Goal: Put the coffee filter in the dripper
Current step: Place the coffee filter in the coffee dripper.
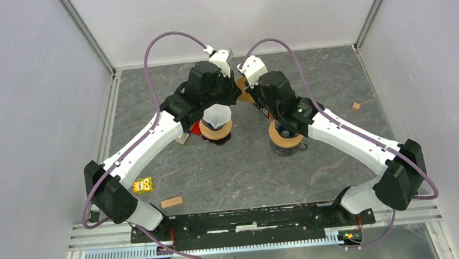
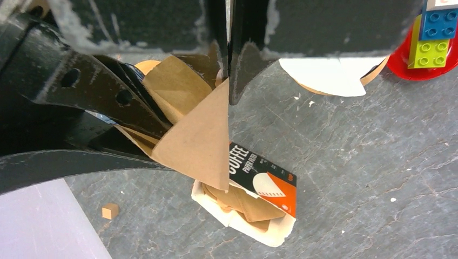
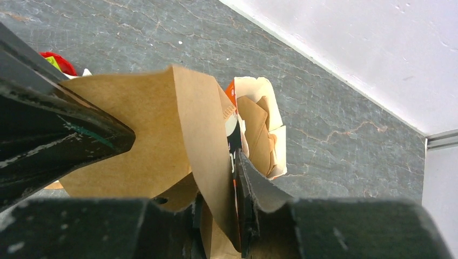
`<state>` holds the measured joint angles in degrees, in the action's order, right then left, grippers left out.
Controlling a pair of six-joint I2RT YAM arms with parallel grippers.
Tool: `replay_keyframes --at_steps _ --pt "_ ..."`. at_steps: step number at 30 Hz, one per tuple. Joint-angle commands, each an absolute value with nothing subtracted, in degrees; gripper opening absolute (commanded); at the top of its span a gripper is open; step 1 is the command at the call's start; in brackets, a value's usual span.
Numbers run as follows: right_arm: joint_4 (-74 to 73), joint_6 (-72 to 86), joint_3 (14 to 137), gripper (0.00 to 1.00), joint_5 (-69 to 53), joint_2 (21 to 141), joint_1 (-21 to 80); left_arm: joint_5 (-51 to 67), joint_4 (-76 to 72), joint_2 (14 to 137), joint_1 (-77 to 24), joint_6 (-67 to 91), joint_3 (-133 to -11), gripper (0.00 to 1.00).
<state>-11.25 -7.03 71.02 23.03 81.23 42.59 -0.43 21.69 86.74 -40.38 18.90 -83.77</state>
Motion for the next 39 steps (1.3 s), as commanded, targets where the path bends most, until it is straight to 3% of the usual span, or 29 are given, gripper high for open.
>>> replay_keyframes --at_steps 1,21,31,39 --pt "-9.8 -7.5 73.2 0.25 23.8 80.3 42.2 -2.7 19.4 84.8 -40.7 17.2 -83.1 0.02" --pt "-10.1 -1.7 69.5 0.27 9.7 76.8 36.7 3.7 14.2 83.9 -40.7 11.5 -79.1 0.02" --pt "-10.8 -4.5 66.2 0.45 3.3 71.4 34.6 7.5 14.4 84.4 -40.7 11.6 -80.6 0.02" --pt "-14.3 -10.9 62.2 0.51 0.2 63.9 32.3 18.2 15.4 86.4 -41.1 18.7 -82.4 0.02"
